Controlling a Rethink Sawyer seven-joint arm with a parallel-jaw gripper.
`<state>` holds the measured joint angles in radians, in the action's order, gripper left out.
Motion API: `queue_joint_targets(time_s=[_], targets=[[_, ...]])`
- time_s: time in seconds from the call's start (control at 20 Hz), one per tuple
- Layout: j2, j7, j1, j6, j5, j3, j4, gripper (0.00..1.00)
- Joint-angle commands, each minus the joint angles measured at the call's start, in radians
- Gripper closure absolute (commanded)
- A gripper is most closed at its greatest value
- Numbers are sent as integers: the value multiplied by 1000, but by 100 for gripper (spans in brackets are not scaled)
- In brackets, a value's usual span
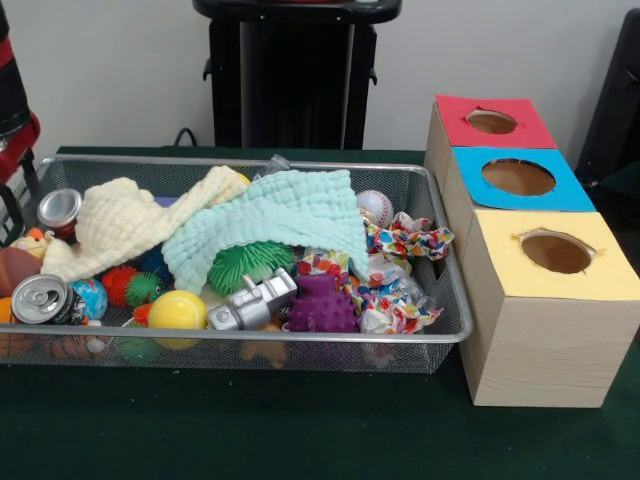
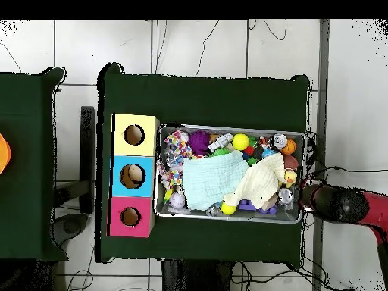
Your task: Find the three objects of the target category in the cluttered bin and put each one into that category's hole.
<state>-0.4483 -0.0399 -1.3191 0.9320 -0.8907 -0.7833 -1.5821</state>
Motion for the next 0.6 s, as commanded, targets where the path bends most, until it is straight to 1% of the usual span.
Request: queue_joint_targets(time_s=[0.05, 0.25, 0.6], targets=[[-113, 107, -1, 98, 59, 4, -60, 0], [-125, 95, 12, 90, 73, 10, -72, 0], [-120, 75, 19, 61, 89, 18, -95, 0]])
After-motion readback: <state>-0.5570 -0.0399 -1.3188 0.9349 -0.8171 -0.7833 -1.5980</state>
